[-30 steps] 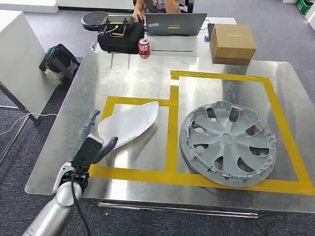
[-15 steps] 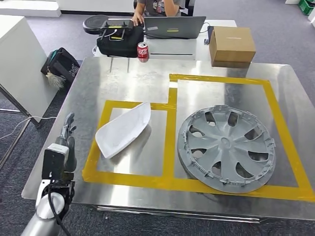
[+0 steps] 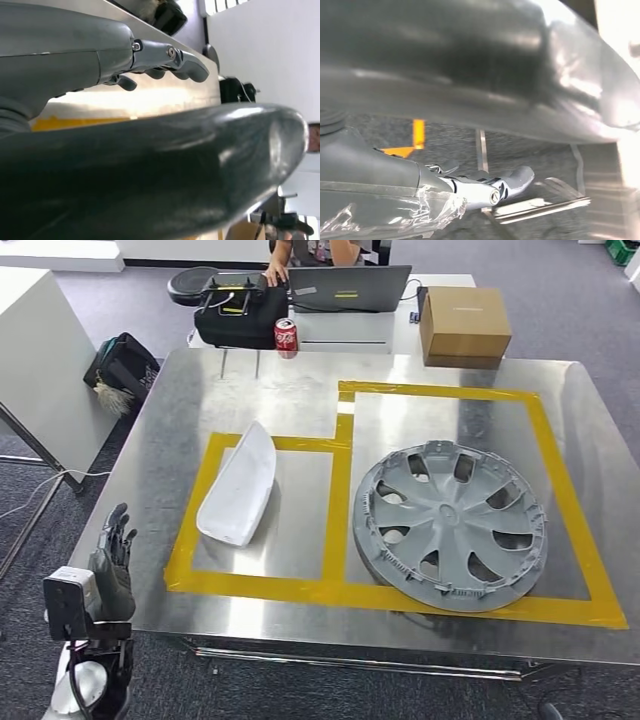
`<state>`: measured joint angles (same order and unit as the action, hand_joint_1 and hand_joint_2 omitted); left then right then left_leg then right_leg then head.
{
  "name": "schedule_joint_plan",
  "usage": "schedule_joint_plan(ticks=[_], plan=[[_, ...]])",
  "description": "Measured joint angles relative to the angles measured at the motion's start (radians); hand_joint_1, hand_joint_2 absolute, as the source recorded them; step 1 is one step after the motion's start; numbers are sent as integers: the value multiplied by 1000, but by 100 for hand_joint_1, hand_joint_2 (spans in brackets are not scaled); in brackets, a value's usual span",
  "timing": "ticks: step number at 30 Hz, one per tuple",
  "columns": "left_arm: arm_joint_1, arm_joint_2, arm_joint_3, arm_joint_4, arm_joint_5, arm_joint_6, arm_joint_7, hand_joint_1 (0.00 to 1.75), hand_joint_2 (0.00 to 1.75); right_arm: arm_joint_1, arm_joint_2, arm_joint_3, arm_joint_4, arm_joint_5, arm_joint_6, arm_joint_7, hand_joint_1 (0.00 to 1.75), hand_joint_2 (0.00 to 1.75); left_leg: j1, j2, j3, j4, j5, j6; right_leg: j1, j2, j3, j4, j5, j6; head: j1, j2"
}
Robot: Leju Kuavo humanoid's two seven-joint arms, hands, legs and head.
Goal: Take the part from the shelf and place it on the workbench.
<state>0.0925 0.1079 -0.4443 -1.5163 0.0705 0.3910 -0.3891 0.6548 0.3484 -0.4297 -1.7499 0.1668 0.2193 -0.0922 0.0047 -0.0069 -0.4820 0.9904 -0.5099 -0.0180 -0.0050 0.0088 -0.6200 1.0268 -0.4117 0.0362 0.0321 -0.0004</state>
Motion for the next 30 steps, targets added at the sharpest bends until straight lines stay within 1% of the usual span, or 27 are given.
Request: schedule_joint_plan(ticks=[2, 3, 4, 5, 7, 8, 9, 10, 11, 12, 13, 14, 15, 16, 17, 18, 19, 20, 22, 23, 24, 25, 26, 27, 28, 29, 30], plan=[[7, 7, -7, 16, 20, 8, -9, 0, 0, -3, -4, 10, -12, 42, -8, -16, 0, 0, -2, -1, -8, -6, 9, 12, -1, 0, -2, -5, 13, 13, 0, 0], [9, 10, -11, 23, 27, 14, -12, 0, 0, -2, -8, 17, -15, 58, -20, -20, 0, 0, -2, 0, -14, -8, 15, 18, -2, 0, -7, -3, 9, 18, 0, 0], [12, 13, -15, 28, 34, 21, -14, 0, 0, 0, -14, 26, -18, 65, -34, -21, 0, 0, -1, 1, -21, -9, 23, 26, -3, -1, -16, 12, -11, 23, 1, 0], [14, 16, -19, 32, 42, 26, -16, 0, 0, 2, -20, 36, -19, 64, -48, -20, 0, 0, 1, 1, -30, -11, 32, 32, -4, -1, -31, 49, -49, 27, 2, 0], [18, 22, -23, 45, 79, 22, -15, 0, 0, 6, -38, 59, -20, 51, -83, -14, 0, 0, 0, 0, -53, -10, 51, 38, -4, -2, -67, 171, -147, 32, 3, 0], [19, 24, -24, 54, 107, 13, -15, 0, 0, 8, -51, 74, -20, 41, -106, -11, 0, 0, -2, -2, -66, -10, 61, 39, -3, -2, -78, 229, -179, 32, 3, 0], [20, 27, -26, 66, 138, 2, -15, 0, 0, 10, -65, 91, -19, 30, -131, -7, 0, 0, -4, -5, -78, -9, 70, 39, -2, -2, -75, 261, -189, 31, 3, 0], [21, 28, -28, 78, 164, -8, -14, 0, 0, 13, -80, 109, -19, 20, -155, -3, 0, 0, -5, -10, -90, -8, 80, 39, -1, -1, -55, 259, -177, 27, 3, 0], [22, 30, -31, 90, 182, -14, -15, 0, 0, 16, -95, 128, -19, 8, -177, 1, 0, 0, -7, -17, -101, -8, 89, 37, 2, 2, -15, 219, -152, 21, 3, 0], [22, 31, -36, 100, 194, -17, -15, 0, 0, 20, -110, 146, -20, -3, -198, 5, 0, 0, -7, -25, -110, -8, 98, 36, 5, 16, 39, 151, -127, 14, 3, 0], [20, 31, -41, 109, 202, -18, -15, 0, 0, 24, -125, 165, -20, -16, -218, 10, 0, 0, -8, -33, -117, -7, 106, 33, 7, 39, 96, 72, -115, 4, 2, 0], [18, 31, -45, 118, 207, -18, -15, 0, 0, 27, -140, 183, -20, -28, -239, 15, 0, 0, -7, -41, -123, -7, 116, 29, 8, 60, 141, 7, -112, -1, 2, 0], [15, 32, -49, 126, 212, -18, -14, 0, 0, 29, -155, 201, -19, -39, -258, 19, 0, 0, -5, -49, -128, -8, 125, 24, 10, 75, 166, -35, -116, -4, 3, 0], [13, 32, -52, 134, 216, -18, -13, 0, 0, 29, -170, 218, -19, -46, -273, 22, 0, 0, -4, -58, -132, -9, 134, 18, 12, 77, 173, -54, -121, -6, 3, 0], [12, 32, -54, 142, 218, -18, -12, 0, 0, 30, -183, 233, -19, -52, -283, 24, 0, 0, -3, -69, -136, -11, 144, 12, 13, 67, 167, -57, -115, -7, 4, 0], [13, 33, -57, 149, 220, -18, -11, 0, 0, 28, -194, 247, -18, -56, -289, 25, 0, 0, -2, -71, -142, -9, 144, 6, 11, 52, 160, -60, -108, -12, 4, 0], [13, 34, -60, 155, 221, -18, -10, 0, 0, 28, -202, 258, -18, -58, -292, 26, 0, 0, -2, -65, -151, 3, 127, 2, 9, 39, 153, -62, -99, -19, 2, 0], [12, 35, -62, 160, 222, -18, -10, 0, 0, 28, -208, 268, -18, -59, -294, 27, 0, 0, -3, -51, -163, 31, 93, -3, 6, 24, 144, -65, -88, -25, -1, 0], [9, 37, -66, 167, 222, -18, -10, 0, 0, 29, -215, 282, -17, -59, -297, 28, 0, 0, 2, -18, -197, 144, -9, -13, 4, -4, 121, -65, -69, -30, -7, 0], [8, 37, -67, 171, 223, -18, -10, 0, 0, 30, -218, 288, -17, -61, -299, 28, 0, 0, 5, -11, -210, 207, -44, -20, 3, -18, 111, -64, -59, -29, -8, 0], [8, 38, -68, 174, 223, -17, -10, 0, 0, 30, -222, 293, -17, -64, -304, 28, 0, 0, 10, -7, -215, 255, -56, -26, 3, -33, 100, -63, -49, -27, -8, 0], [9, 40, -69, 177, 224, -17, -10, 0, 0, 31, -228, 300, -16, -70, -313, 28, 0, 0, 14, -6, -205, 275, -43, -32, 2, -47, 88, -60, -39, -24, -8, 0], [9, 43, -70, 178, 224, -16, -10, 0, 0, 33, -235, 308, -16, -79, -326, 29, 0, 0, 18, -1, -178, 257, -16, -38, -1, -61, 75, -56, -31, -20, -8, 0], [9, 45, -71, 179, 224, -15, -10, 0, 0, 33, -244, 317, -16, -89, -341, 30, 0, 0, 22, 11, -133, 206, 13, -44, -3, -73, 62, -49, -25, -15, -8, 0], [8, 47, -73, 180, 223, -12, -10, 0, 0, 33, -255, 327, -16, -99, -357, 30, 0, 0, 25, 37, -80, 135, 25, -52, -3, -85, 50, -40, -21, -9, -10, 0], [6, 48, -74, 181, 222, -9, -11, 0, 0, 32, -266, 337, -16, -109, -374, 31, 0, 0, 24, 60, -34, 68, 24, -51, -2, -95, 41, -30, -18, -2, -11, 0], [4, 48, -75, 181, 220, -4, -13, 0, 0, 30, -279, 349, -15, -119, -393, 30, 0, 0, 22, 79, -6, 19, 16, -46, 1, -105, 35, -22, -14, 4, -11, 0]])
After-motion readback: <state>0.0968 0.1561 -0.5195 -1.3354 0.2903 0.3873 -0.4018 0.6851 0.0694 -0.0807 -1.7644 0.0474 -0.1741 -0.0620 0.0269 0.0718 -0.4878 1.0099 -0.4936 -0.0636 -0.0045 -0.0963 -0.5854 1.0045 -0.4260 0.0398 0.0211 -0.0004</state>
